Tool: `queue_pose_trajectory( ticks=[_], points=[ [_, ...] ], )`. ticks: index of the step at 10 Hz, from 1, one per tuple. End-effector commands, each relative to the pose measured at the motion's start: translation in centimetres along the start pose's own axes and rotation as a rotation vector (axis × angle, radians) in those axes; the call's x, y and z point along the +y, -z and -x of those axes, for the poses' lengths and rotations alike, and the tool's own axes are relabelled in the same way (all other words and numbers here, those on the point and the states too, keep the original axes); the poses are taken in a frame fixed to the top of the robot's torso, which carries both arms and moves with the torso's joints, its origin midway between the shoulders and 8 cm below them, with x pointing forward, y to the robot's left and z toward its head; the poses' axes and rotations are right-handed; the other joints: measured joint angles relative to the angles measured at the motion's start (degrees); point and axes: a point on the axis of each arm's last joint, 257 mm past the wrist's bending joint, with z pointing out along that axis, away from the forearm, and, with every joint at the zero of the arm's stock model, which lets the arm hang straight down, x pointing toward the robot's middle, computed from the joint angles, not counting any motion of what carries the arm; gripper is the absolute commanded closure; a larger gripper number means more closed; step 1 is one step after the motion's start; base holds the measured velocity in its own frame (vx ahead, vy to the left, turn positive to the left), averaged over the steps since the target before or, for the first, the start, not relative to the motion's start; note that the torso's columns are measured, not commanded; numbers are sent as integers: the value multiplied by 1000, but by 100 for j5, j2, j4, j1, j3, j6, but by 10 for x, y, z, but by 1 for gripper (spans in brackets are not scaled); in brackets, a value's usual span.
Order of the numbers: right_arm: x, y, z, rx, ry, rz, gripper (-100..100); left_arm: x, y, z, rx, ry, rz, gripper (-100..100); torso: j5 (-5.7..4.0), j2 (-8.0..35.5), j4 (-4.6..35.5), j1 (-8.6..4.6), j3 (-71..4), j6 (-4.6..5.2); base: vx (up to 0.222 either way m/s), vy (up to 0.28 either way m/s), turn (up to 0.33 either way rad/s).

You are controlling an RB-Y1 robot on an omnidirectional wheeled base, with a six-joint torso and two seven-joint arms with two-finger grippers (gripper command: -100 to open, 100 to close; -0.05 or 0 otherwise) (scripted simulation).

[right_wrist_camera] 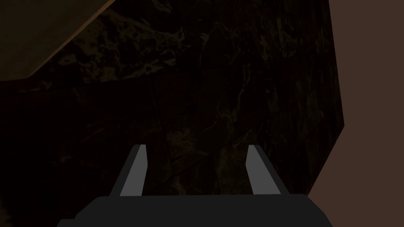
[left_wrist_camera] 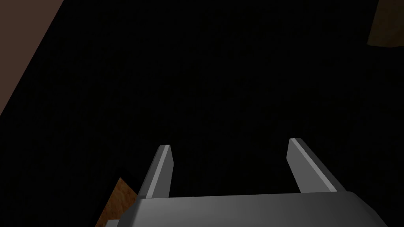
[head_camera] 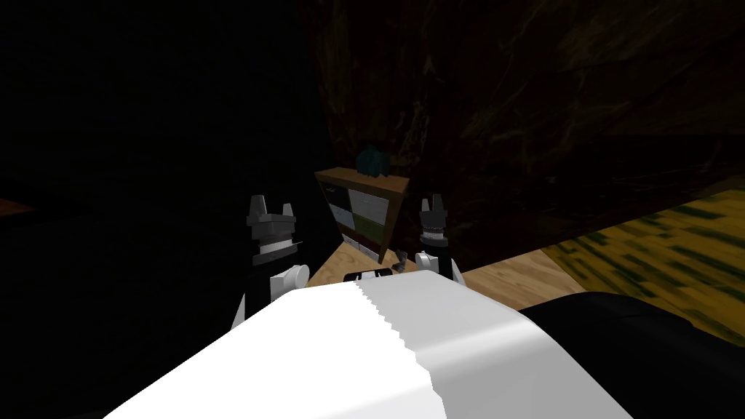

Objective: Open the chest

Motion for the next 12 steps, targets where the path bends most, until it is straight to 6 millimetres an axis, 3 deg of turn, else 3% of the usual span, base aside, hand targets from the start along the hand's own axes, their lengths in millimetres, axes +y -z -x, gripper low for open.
queue_pose_trajectory(
  ticks=[1,2,3,6,12],
  points=[
    [0,0,0,0,0,0,0,0,0,0,0,0,0,0,0,423,423,0,-846,0,0,0,0],
    [0,0,0,0,0,0,0,3,0,-4,29,-12,6,-100,0,846,846,0,-1692,0,5,-2,-12],
    [0,0,0,0,0,-1,0,6,0,-7,49,-21,11,-100,1,1039,1035,1,-2086,0,0,-4,-24],
    [0,0,0,0,0,-1,0,22,2,-17,107,-47,37,-100,0,1111,1112,0,-2229,0,-3,-7,-35],
    [0,0,0,0,0,-1,0,78,15,-37,187,-79,126,-100,0,1113,1114,1,-2230,-1,-1,-17,-73]
  ],
)
